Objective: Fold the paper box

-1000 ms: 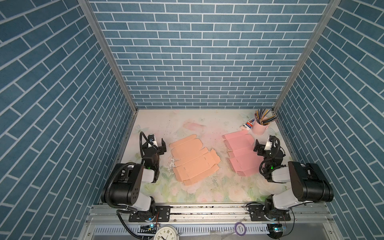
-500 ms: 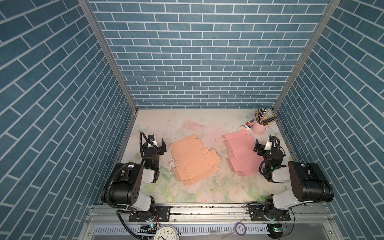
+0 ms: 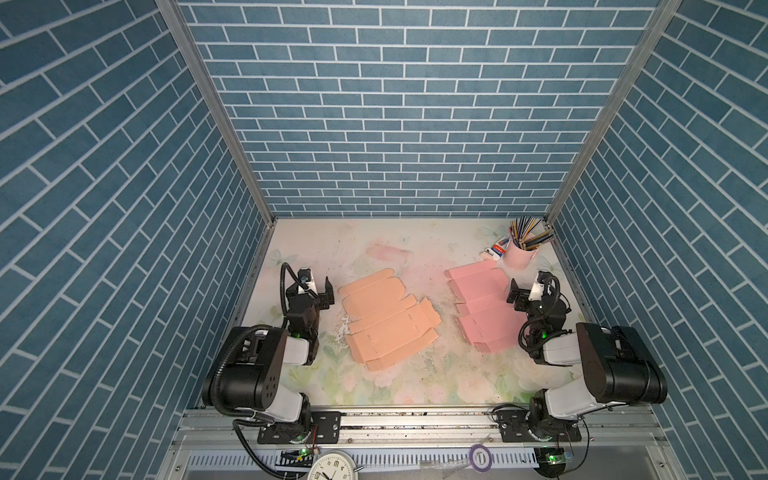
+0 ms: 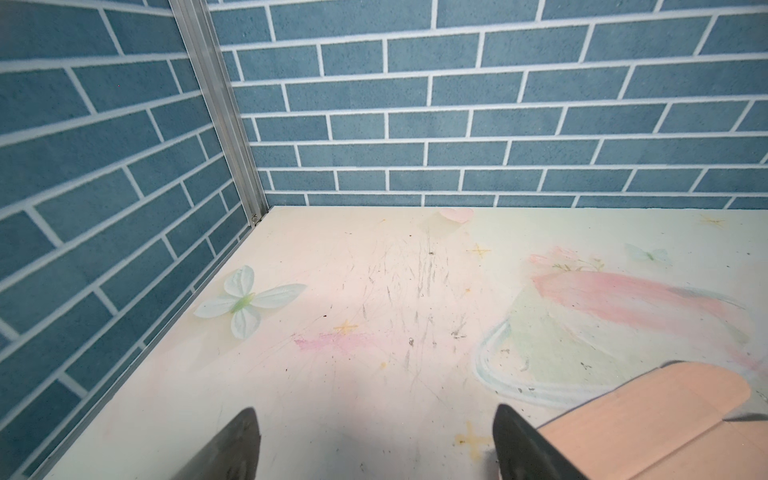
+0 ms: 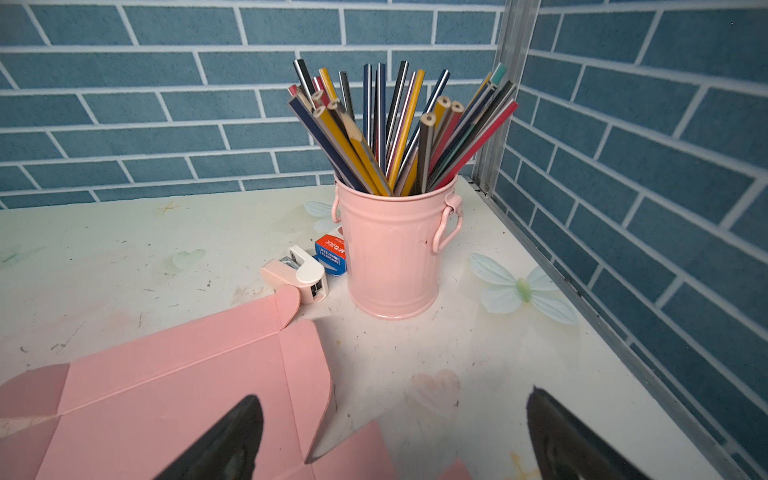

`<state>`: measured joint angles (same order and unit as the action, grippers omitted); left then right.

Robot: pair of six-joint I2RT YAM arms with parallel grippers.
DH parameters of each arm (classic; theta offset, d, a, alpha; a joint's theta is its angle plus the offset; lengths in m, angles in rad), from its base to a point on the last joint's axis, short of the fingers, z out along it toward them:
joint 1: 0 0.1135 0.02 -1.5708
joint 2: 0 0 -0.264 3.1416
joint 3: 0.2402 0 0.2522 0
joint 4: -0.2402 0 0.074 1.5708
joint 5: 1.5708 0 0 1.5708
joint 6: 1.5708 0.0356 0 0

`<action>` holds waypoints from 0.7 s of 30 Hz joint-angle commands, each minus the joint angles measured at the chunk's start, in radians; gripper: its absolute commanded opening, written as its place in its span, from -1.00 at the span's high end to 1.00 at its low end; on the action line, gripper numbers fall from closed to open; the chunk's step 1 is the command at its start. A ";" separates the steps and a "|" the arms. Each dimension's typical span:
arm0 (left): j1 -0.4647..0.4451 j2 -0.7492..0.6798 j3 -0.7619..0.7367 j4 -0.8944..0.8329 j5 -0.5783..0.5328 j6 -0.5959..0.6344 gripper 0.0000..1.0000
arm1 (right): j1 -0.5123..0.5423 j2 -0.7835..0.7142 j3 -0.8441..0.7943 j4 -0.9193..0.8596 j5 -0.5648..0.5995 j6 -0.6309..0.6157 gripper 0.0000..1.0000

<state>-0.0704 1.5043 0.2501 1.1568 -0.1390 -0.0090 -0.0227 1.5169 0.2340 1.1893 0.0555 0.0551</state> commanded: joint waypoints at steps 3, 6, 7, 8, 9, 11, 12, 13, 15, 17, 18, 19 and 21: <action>0.006 0.003 0.018 -0.003 0.004 0.013 -0.77 | -0.003 0.006 0.005 0.018 -0.011 -0.005 -0.97; 0.003 -0.034 0.056 -0.100 0.007 0.019 -0.77 | -0.003 -0.007 0.031 -0.037 -0.060 -0.024 -0.97; 0.002 -0.047 0.068 -0.131 0.005 0.018 -0.76 | -0.002 -0.013 0.040 -0.059 -0.067 -0.025 -0.97; 0.003 -0.062 0.082 -0.170 0.003 0.015 -0.76 | -0.003 -0.023 0.048 -0.081 -0.068 -0.026 -0.97; 0.002 -0.078 0.097 -0.215 -0.007 0.009 -0.76 | -0.003 -0.035 0.052 -0.097 -0.065 -0.025 -0.97; -0.001 -0.114 0.115 -0.280 -0.024 -0.009 -0.76 | -0.004 -0.059 0.048 -0.112 -0.070 -0.028 -0.97; -0.003 -0.141 0.119 -0.313 -0.031 -0.018 -0.77 | -0.003 -0.078 0.047 -0.127 -0.075 -0.029 -0.97; -0.007 -0.163 0.126 -0.339 -0.040 -0.030 -0.76 | -0.003 -0.095 0.047 -0.142 -0.078 -0.029 -0.97; -0.011 -0.216 0.148 -0.419 -0.053 -0.064 -0.76 | -0.003 -0.137 0.058 -0.209 -0.076 -0.017 -0.97; -0.021 -0.264 0.175 -0.494 -0.036 -0.092 -0.76 | -0.002 -0.180 0.070 -0.277 -0.096 -0.007 -0.97; -0.035 -0.289 0.195 -0.541 -0.028 -0.100 -0.76 | -0.003 -0.209 0.071 -0.307 -0.122 -0.009 -0.97; -0.048 -0.311 0.211 -0.583 -0.024 -0.109 -0.76 | -0.001 -0.232 0.074 -0.334 -0.138 -0.005 -0.97; -0.074 -0.361 0.241 -0.673 0.003 -0.151 -0.76 | 0.013 -0.292 0.091 -0.433 -0.116 0.036 -0.97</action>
<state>-0.1097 1.1995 0.4454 0.6563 -0.1596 -0.0925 -0.0196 1.2915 0.2916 0.8993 -0.0380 0.0555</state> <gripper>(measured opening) 0.882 0.986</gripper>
